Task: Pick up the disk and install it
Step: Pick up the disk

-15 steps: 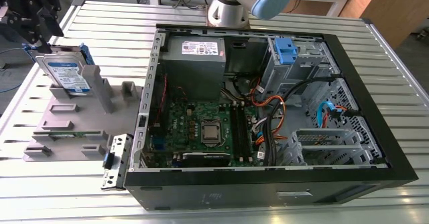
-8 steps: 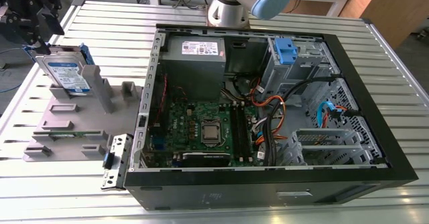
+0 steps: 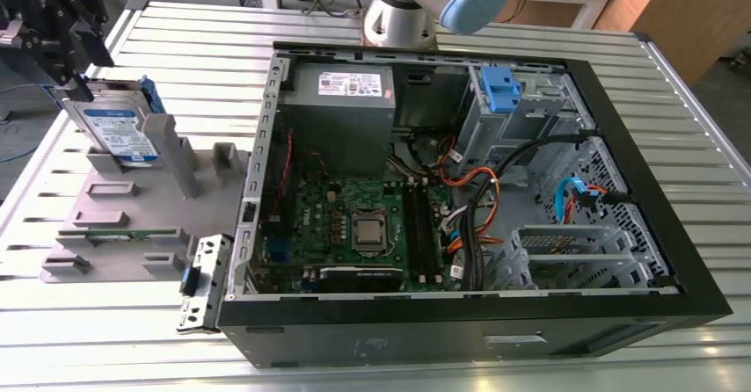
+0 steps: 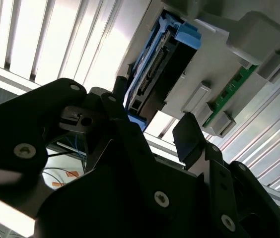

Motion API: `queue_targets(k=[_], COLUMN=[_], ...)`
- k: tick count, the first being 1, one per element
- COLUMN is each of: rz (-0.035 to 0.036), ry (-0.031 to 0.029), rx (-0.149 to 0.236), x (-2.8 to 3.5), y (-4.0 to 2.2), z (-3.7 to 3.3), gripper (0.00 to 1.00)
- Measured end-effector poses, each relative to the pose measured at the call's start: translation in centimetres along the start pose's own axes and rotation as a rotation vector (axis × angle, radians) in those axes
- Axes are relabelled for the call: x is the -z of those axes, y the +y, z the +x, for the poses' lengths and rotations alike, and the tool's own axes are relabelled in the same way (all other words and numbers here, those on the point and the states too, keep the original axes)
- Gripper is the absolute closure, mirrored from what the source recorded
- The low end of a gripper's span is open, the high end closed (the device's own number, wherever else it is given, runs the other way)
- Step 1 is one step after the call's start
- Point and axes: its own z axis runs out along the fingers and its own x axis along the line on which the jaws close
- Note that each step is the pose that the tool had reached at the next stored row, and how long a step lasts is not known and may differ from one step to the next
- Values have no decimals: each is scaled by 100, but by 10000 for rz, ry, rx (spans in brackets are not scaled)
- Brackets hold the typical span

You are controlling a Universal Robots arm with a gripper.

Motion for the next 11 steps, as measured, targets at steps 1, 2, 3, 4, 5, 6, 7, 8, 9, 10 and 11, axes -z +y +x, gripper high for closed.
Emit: queue_targets(k=[1, 2, 3, 4, 5, 6, 7, 8, 9, 10, 11], rz=[-1, -1, -2, -2, -3, -3, -4, -7, -8, -8, -9], ry=[2, 4, 7, 8, 10, 12, 14, 17, 19, 21, 22], rx=[48, 96, 149, 199, 248, 298, 347, 395, 443, 495, 538], x=[-16, -33, -52, -70, -89, -107, -125, -142, -160, -181, -197], y=[0, 1, 2, 2, 3, 3, 4, 5, 5, 5, 6], z=[0, 1, 1, 2, 2, 3, 3, 4, 4, 5, 5], gripper=[36, 36, 36, 36, 36, 36, 36, 36, 36, 36, 36])
